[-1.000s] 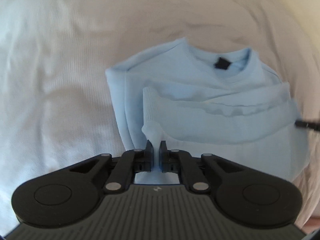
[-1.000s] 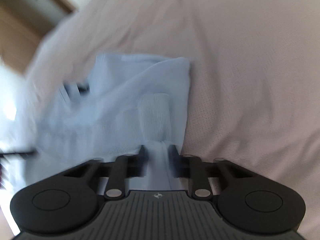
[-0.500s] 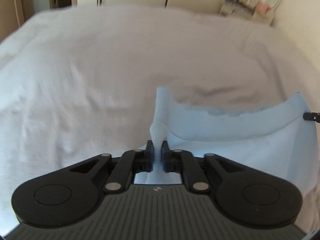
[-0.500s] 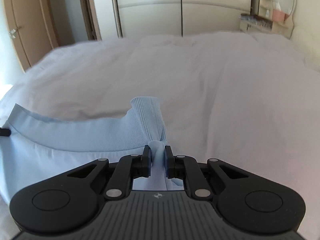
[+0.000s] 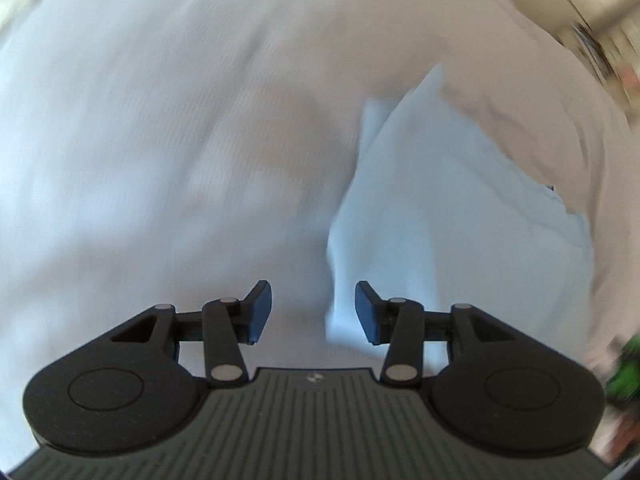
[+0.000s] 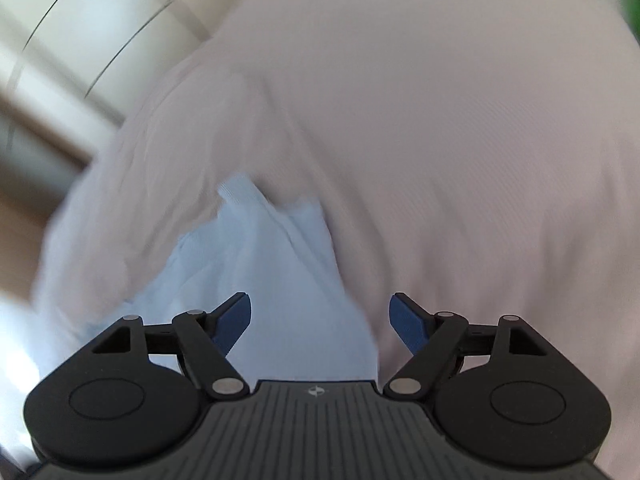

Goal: Fold clothes

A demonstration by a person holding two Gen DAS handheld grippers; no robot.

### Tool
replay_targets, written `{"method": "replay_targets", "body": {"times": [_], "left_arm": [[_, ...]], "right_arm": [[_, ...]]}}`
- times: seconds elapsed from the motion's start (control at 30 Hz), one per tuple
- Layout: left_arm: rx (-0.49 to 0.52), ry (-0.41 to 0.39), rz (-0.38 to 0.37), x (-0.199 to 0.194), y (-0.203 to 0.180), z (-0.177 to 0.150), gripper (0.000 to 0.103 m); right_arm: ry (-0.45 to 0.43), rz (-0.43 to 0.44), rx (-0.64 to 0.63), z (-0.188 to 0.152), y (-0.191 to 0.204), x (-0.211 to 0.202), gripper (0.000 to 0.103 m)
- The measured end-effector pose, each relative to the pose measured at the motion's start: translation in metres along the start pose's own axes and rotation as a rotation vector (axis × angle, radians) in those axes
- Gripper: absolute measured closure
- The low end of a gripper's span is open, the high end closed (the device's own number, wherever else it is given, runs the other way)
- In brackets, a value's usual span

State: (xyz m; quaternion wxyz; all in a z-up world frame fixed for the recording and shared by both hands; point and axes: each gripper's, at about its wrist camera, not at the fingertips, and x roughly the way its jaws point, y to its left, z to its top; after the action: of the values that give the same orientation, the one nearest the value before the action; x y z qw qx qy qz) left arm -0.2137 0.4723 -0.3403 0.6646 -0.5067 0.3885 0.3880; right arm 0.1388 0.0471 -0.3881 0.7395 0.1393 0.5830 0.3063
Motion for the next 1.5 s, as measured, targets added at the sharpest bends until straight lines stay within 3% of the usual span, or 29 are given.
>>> {"method": "replay_targets", "body": {"times": [0.07, 0.17, 0.2, 0.27, 0.3, 0.33, 0.4, 0.43, 0.53, 0.57, 0.63, 0.7, 0.77, 0.83, 0.97, 1.07, 1.13, 1.2, 1.33, 1.5], "left_arm": [[-0.156, 0.029, -0.070, 0.003, 0.016, -0.020, 0.062], [-0.348, 0.000, -0.179, 0.016, 0.027, -0.037, 0.062], [-0.383, -0.024, -0.220, 0.021, 0.029, -0.038, 0.062], [-0.401, -0.064, -0.224, 0.030, 0.029, -0.036, 0.063], [-0.409, -0.061, -0.224, 0.037, 0.029, -0.035, 0.069], [-0.416, -0.057, -0.223, 0.044, 0.029, -0.033, 0.083], [-0.360, -0.069, -0.200, 0.044, 0.021, -0.026, 0.093], [-0.278, -0.087, -0.177, 0.038, 0.012, -0.020, 0.094], [-0.018, -0.181, -0.172, 0.006, -0.018, -0.009, 0.093], [0.024, -0.205, -0.170, 0.000, -0.021, -0.007, 0.093], [0.065, -0.231, -0.144, -0.005, -0.018, -0.004, 0.094], [0.064, -0.203, -0.003, 0.012, -0.007, -0.004, 0.103], [0.062, -0.154, 0.082, 0.029, 0.006, 0.000, 0.103], [0.035, -0.125, 0.052, 0.026, 0.014, -0.001, 0.103], [0.037, -0.120, 0.044, 0.005, 0.005, -0.017, 0.096], [0.004, -0.131, -0.020, -0.010, -0.008, -0.031, 0.096], [0.056, -0.149, -0.055, -0.014, -0.028, -0.036, 0.091], [0.162, -0.156, -0.042, -0.004, -0.057, -0.035, 0.082], [0.282, -0.109, 0.128, 0.037, -0.088, -0.027, 0.081], [0.361, -0.092, 0.278, 0.032, -0.110, -0.026, 0.079]], "right_arm": [[0.040, 0.057, 0.177, -0.026, -0.029, -0.012, 0.024], [0.090, 0.132, 0.367, -0.060, -0.058, -0.005, 0.024], [0.100, 0.163, 0.418, -0.070, -0.065, 0.001, 0.024], [0.072, 0.204, 0.454, -0.082, -0.069, 0.008, 0.025], [0.052, 0.213, 0.455, -0.084, -0.070, 0.012, 0.025], [0.034, 0.208, 0.454, -0.082, -0.074, 0.016, 0.027], [0.014, 0.197, 0.449, -0.078, -0.080, 0.020, 0.064], [0.008, 0.181, 0.419, -0.071, -0.078, 0.020, 0.089], [-0.030, 0.150, 0.240, -0.048, -0.061, -0.004, 0.094], [-0.048, 0.157, 0.169, -0.045, -0.051, -0.014, 0.095], [-0.064, 0.164, 0.149, -0.044, -0.048, -0.026, 0.096], [-0.031, 0.109, 0.193, -0.045, -0.055, -0.011, 0.096], [0.019, 0.024, 0.240, -0.055, -0.072, 0.010, 0.095], [0.031, 0.002, 0.249, -0.062, -0.079, 0.009, 0.087], [0.005, -0.029, 0.184, -0.073, -0.080, -0.016, 0.058], [-0.037, -0.067, 0.080, -0.076, -0.072, -0.044, 0.057], [-0.064, -0.080, 0.002, -0.076, -0.065, -0.058, 0.057], [-0.068, -0.097, -0.129, -0.078, -0.060, -0.059, 0.057], [-0.028, -0.210, -0.294, -0.064, -0.028, -0.012, 0.062], [-0.081, -0.269, -0.182, -0.058, -0.050, -0.035, 0.063]]}}
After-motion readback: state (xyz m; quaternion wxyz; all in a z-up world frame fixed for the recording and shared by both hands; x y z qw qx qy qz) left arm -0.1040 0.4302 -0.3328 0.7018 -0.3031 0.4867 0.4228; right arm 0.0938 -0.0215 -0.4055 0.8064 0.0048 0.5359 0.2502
